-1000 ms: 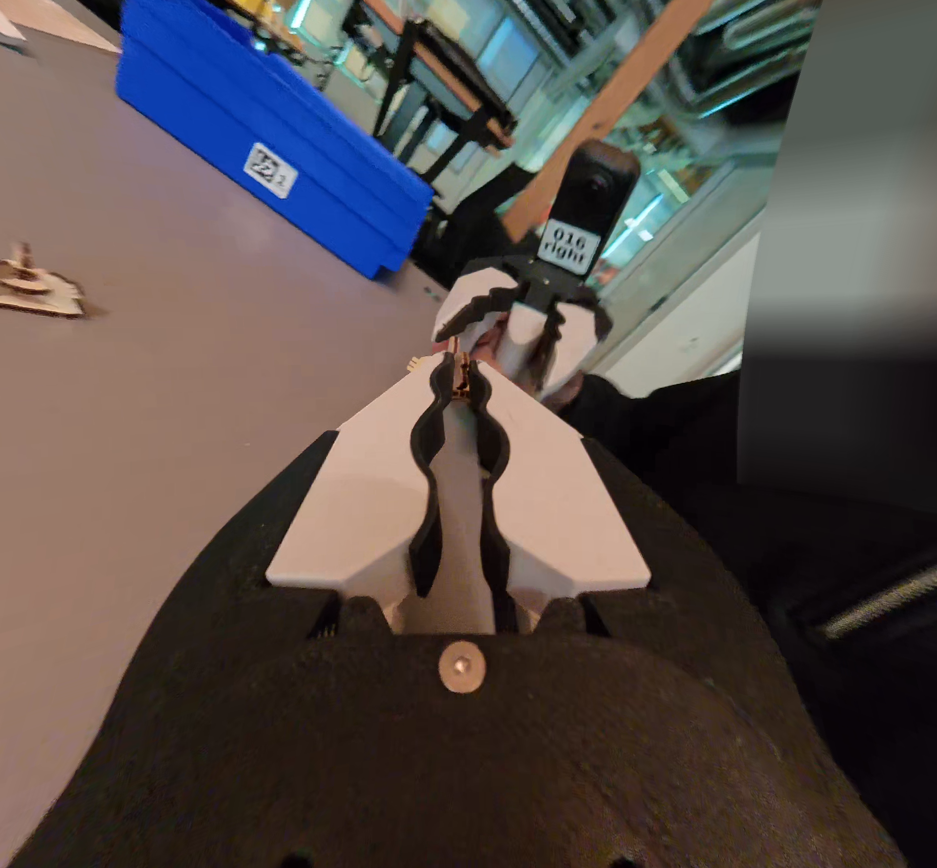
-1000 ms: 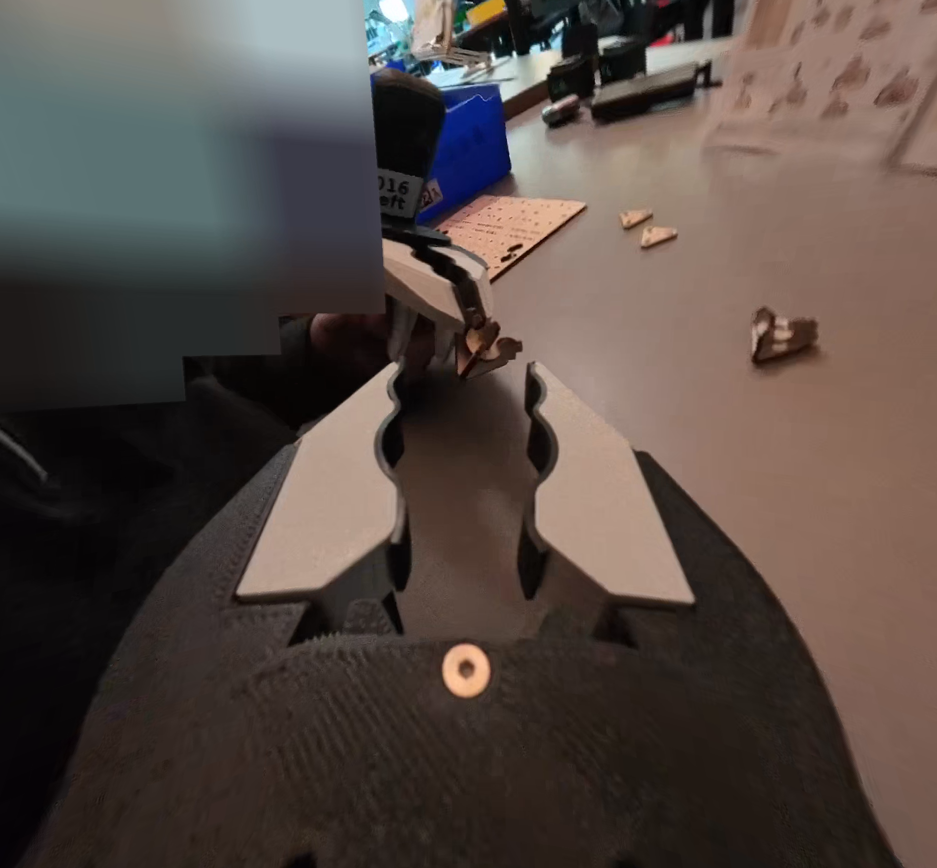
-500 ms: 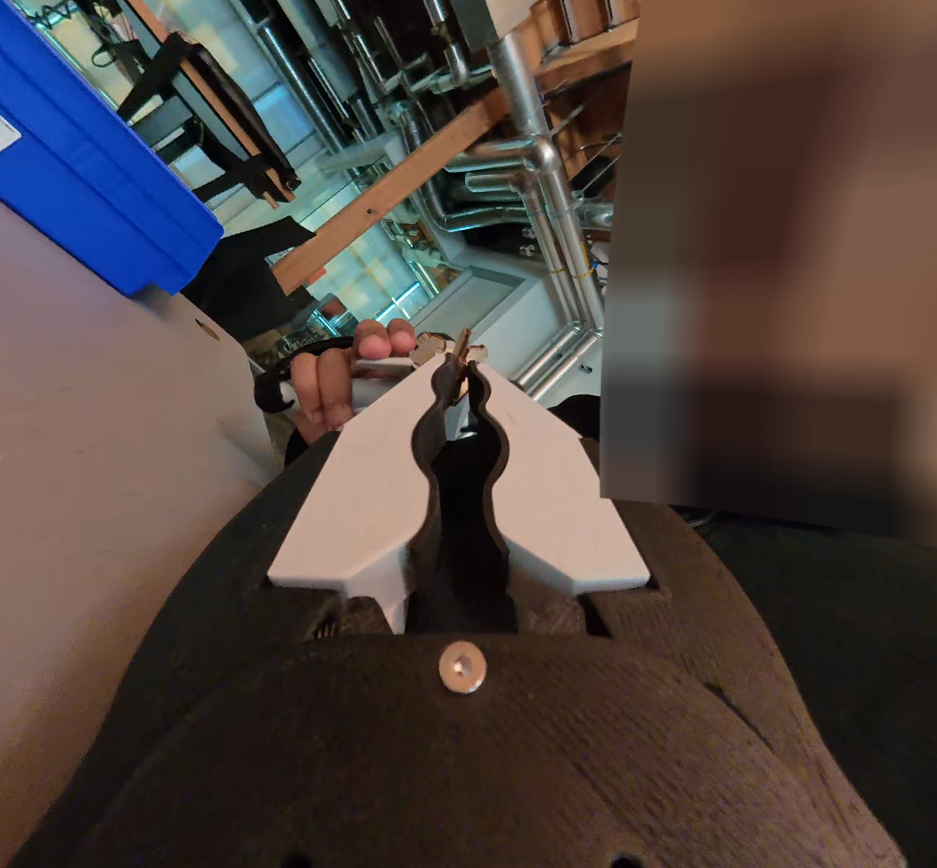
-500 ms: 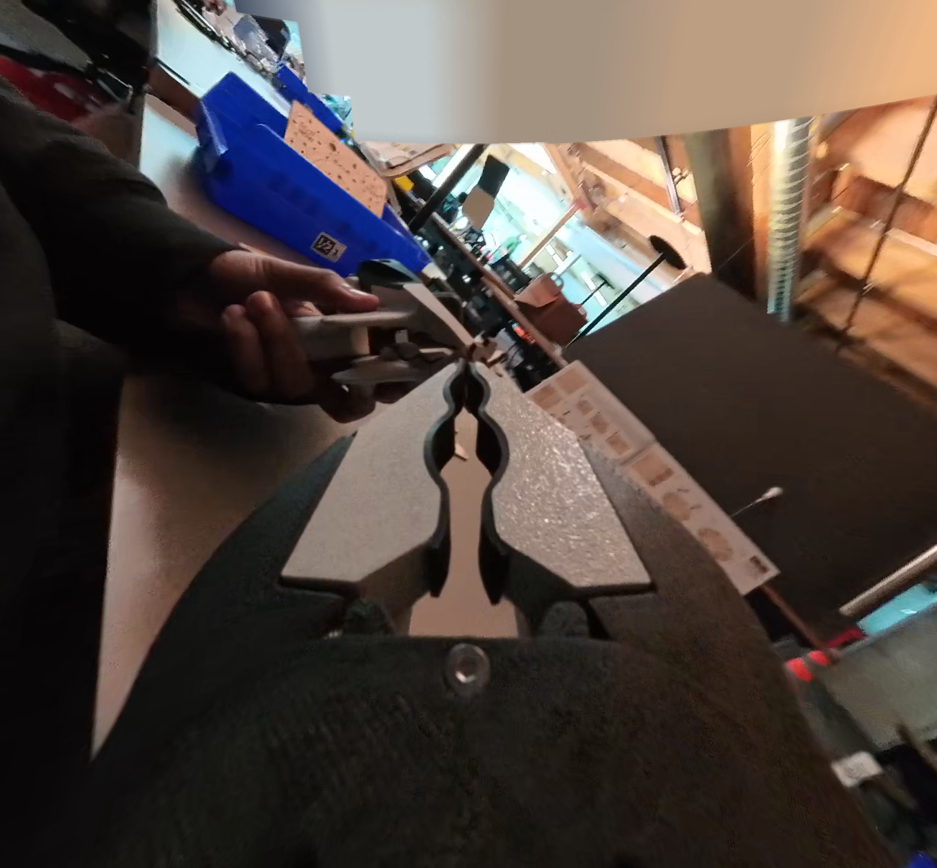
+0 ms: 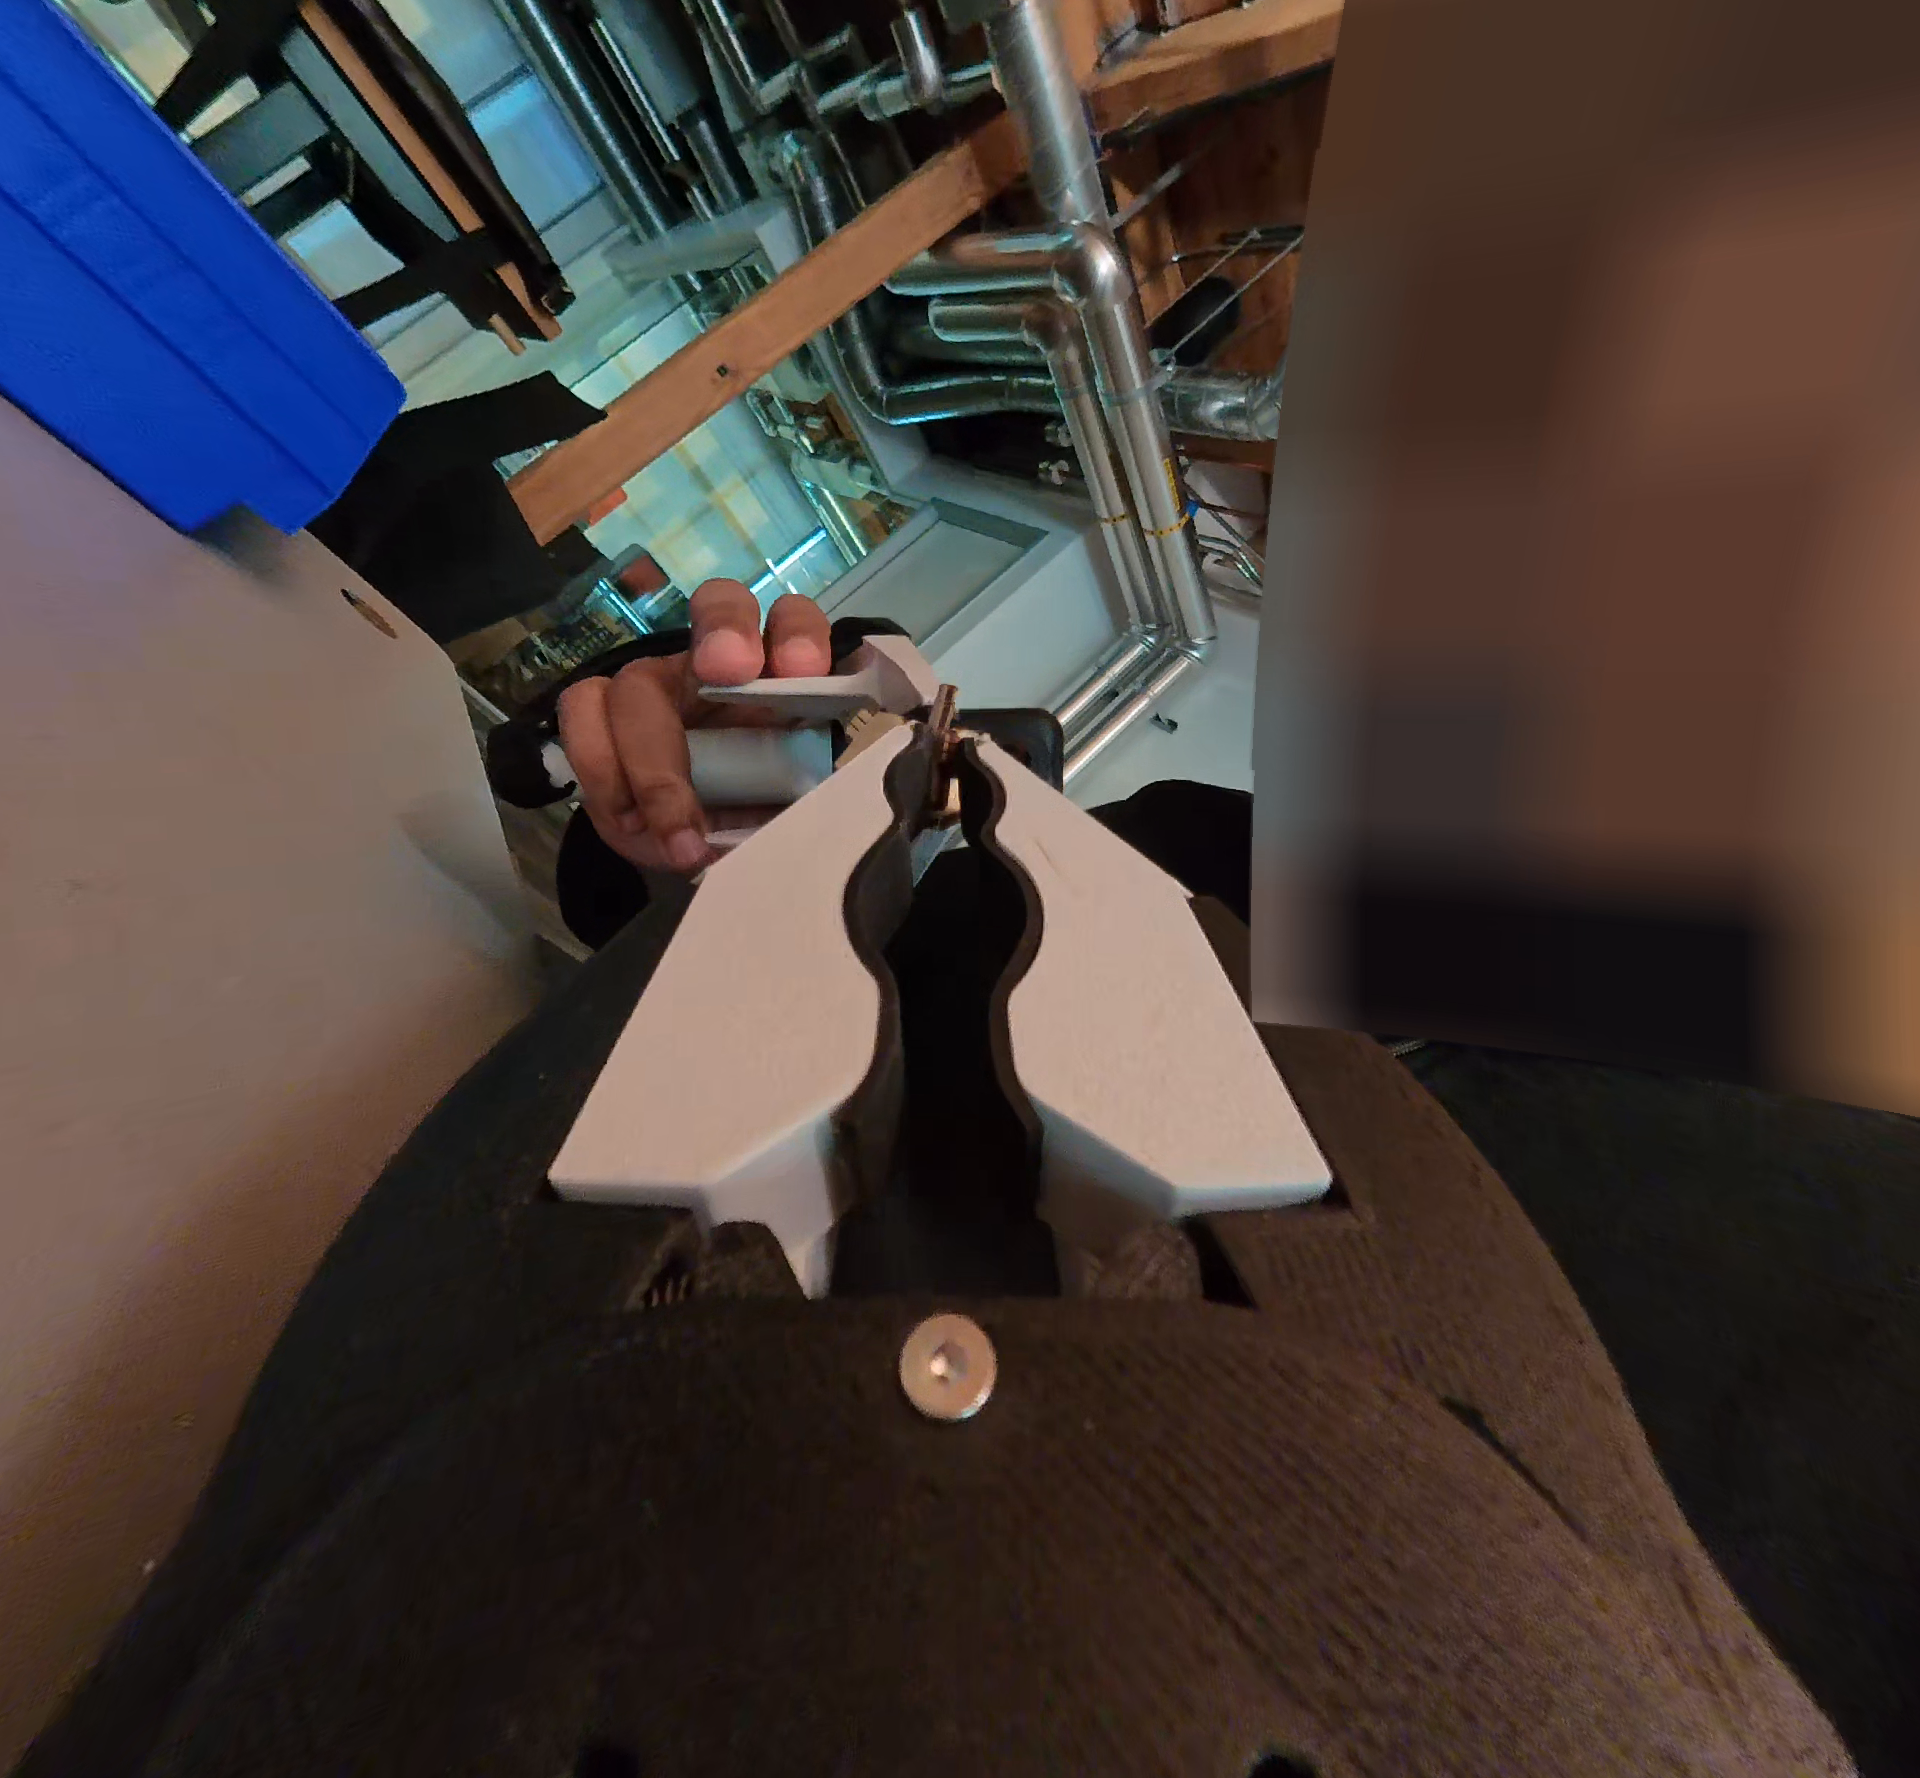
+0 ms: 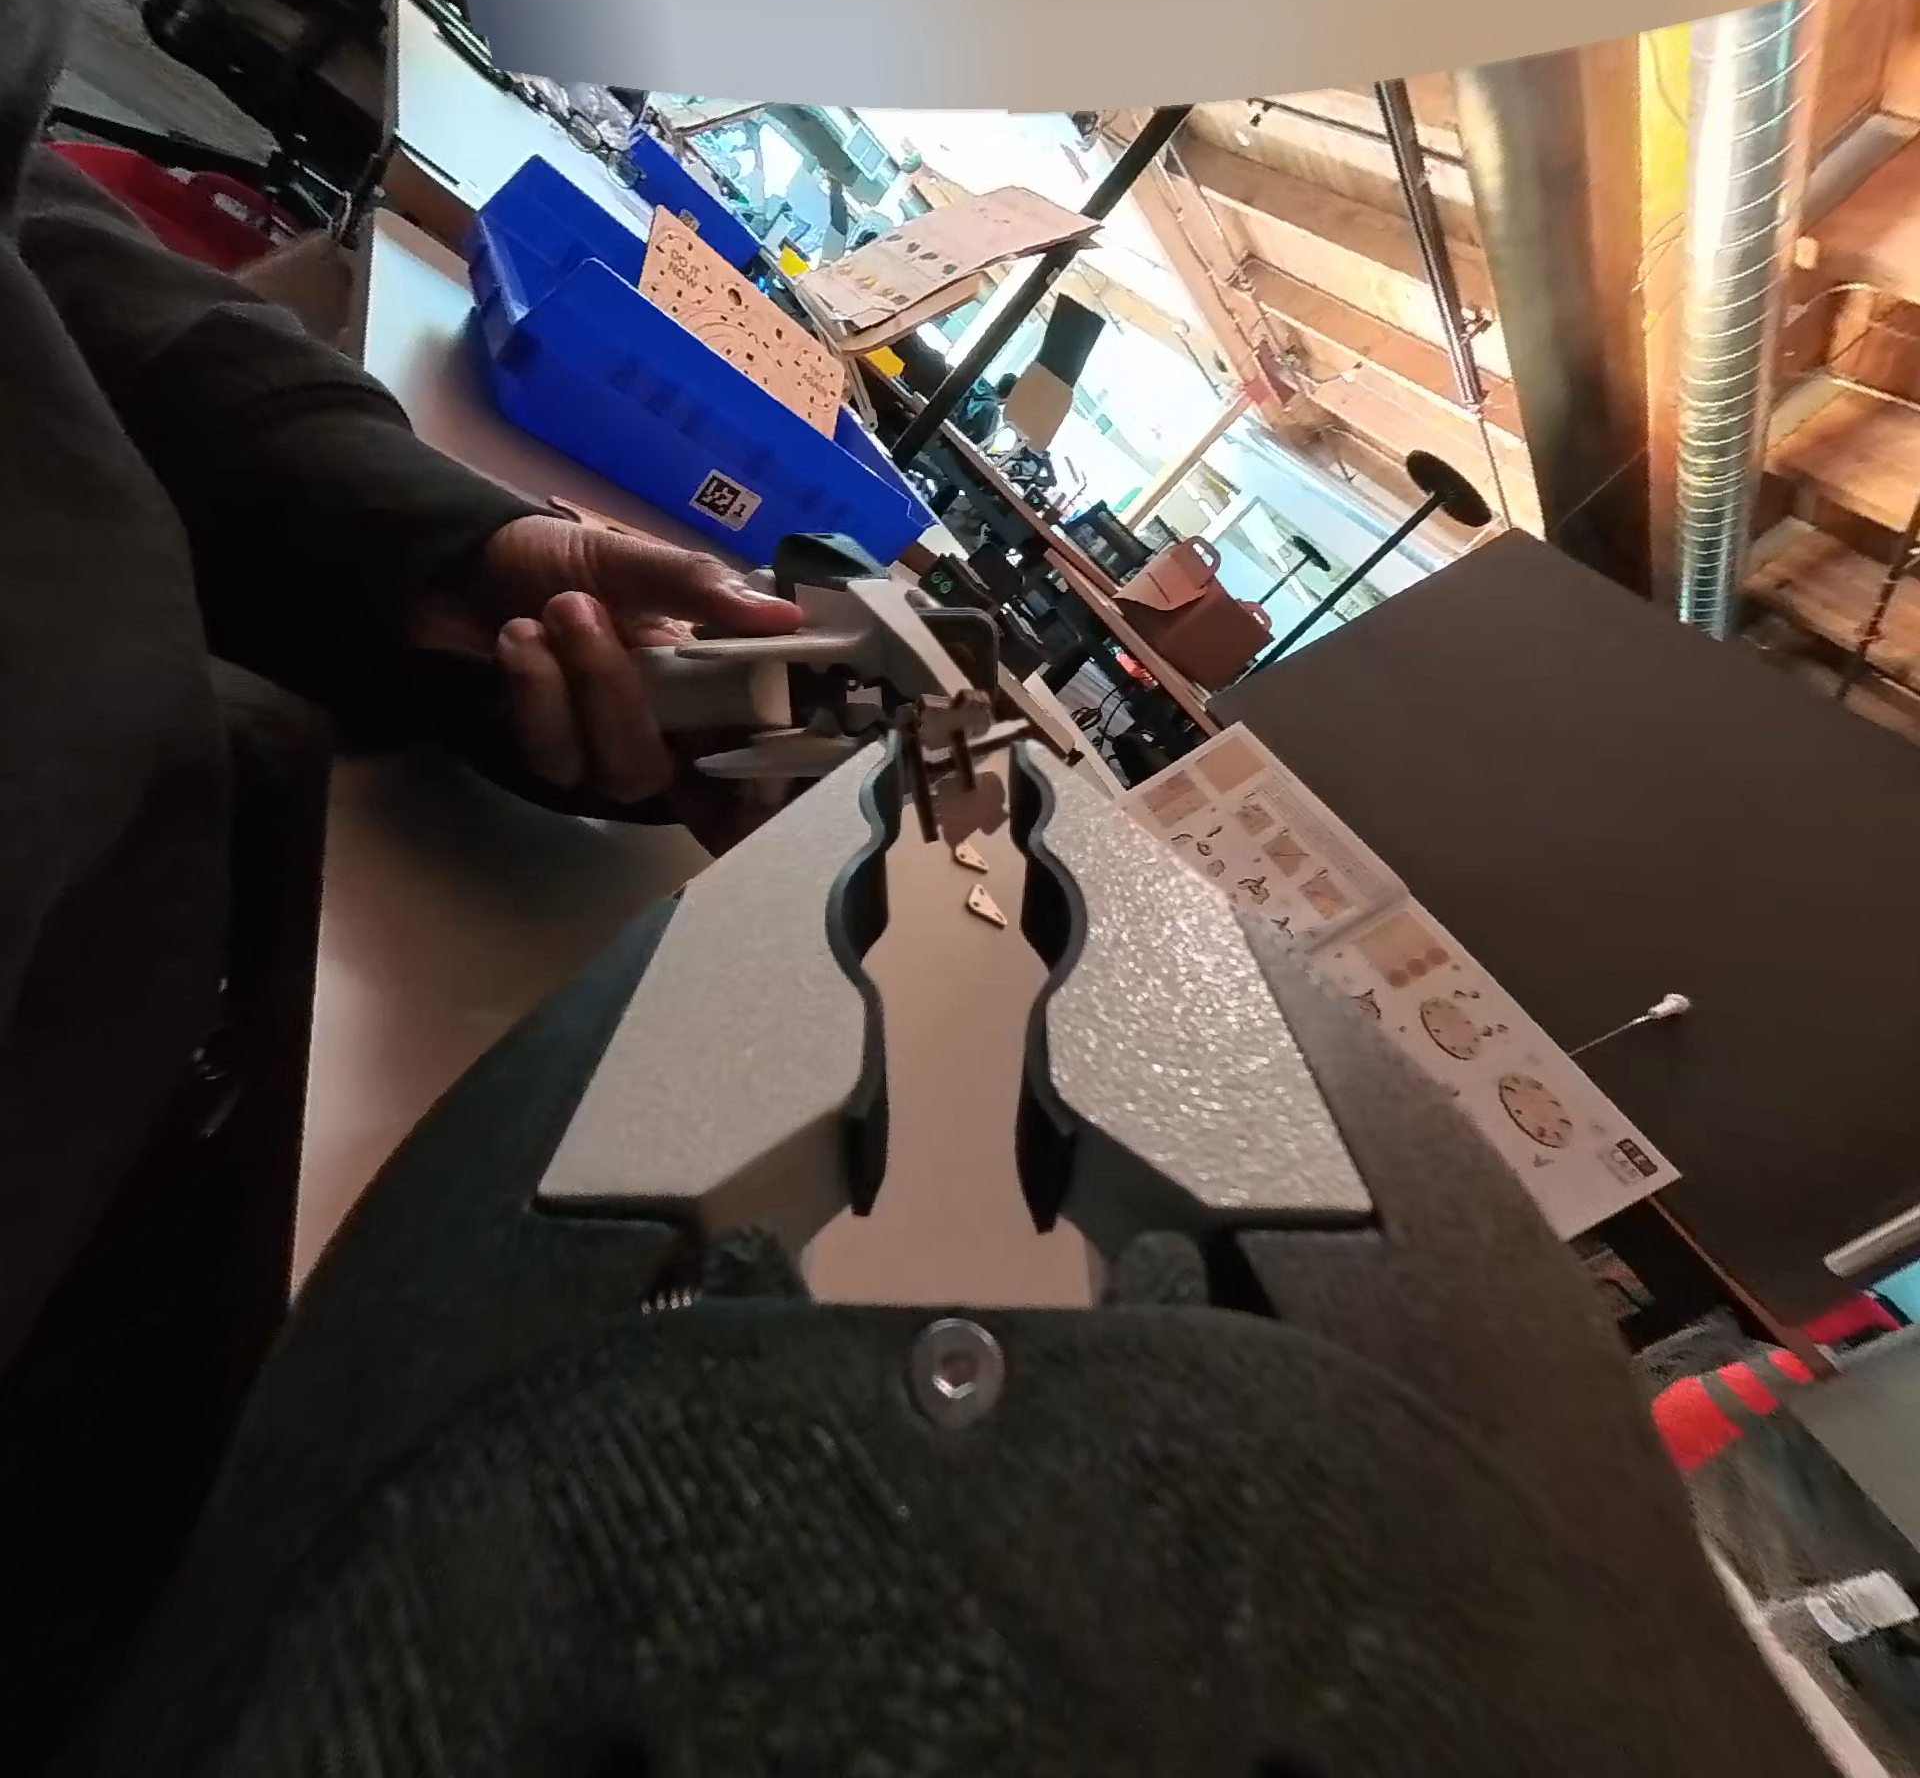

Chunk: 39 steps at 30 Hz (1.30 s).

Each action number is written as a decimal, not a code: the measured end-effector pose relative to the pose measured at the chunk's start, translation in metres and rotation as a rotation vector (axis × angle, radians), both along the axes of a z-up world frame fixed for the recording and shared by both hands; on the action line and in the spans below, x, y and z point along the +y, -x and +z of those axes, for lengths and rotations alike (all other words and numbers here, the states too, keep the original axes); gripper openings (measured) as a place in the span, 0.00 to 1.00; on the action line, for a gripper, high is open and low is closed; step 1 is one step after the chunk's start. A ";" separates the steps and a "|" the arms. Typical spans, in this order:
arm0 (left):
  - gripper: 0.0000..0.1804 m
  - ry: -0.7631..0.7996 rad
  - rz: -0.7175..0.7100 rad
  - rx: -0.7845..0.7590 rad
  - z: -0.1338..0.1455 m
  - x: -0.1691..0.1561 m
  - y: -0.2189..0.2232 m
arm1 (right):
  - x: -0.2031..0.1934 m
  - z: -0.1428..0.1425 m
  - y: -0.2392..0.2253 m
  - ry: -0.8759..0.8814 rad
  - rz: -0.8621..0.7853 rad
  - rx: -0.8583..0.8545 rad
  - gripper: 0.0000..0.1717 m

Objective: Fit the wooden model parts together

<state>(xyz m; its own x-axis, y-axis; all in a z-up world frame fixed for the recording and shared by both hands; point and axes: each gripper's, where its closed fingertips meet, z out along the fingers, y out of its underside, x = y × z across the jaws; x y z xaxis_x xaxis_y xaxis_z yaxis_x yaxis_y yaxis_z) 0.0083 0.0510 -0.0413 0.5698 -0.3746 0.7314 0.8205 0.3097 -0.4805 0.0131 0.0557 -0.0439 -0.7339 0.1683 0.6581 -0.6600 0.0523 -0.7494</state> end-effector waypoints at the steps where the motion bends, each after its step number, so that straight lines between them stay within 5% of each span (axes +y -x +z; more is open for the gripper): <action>1: 0.02 0.002 -0.001 -0.003 0.000 0.000 0.000 | 0.000 -0.001 0.000 -0.008 0.003 0.001 0.11; 8: 0.03 0.007 -0.013 -0.023 -0.003 0.002 0.001 | -0.004 -0.007 -0.001 -0.047 0.012 -0.001 0.06; 12: 0.16 0.049 0.102 -0.002 -0.005 -0.004 0.013 | -0.001 -0.005 0.003 -0.039 0.020 -0.086 0.06; 18: 0.20 0.331 0.344 0.334 -0.008 0.000 0.008 | 0.005 -0.016 0.006 -0.082 0.092 -0.302 0.07; 25: 0.17 0.791 0.429 0.709 -0.046 0.021 0.000 | 0.010 -0.048 0.008 -0.214 0.113 -0.425 0.06; 30: 0.13 0.952 0.413 0.812 -0.067 0.025 0.000 | 0.013 -0.058 0.008 -0.243 0.138 -0.499 0.06; 39: 0.06 0.987 0.422 0.863 -0.072 0.026 0.000 | 0.012 -0.061 0.005 -0.283 0.183 -0.555 0.06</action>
<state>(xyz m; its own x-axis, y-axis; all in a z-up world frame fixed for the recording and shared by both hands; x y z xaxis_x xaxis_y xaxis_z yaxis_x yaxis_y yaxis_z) 0.0085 0.0765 -0.1128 0.9142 0.4022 -0.0497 0.0828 -0.3056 -0.9486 0.0076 0.0682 -0.1054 -0.9780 -0.1163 0.1733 -0.1956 0.2215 -0.9553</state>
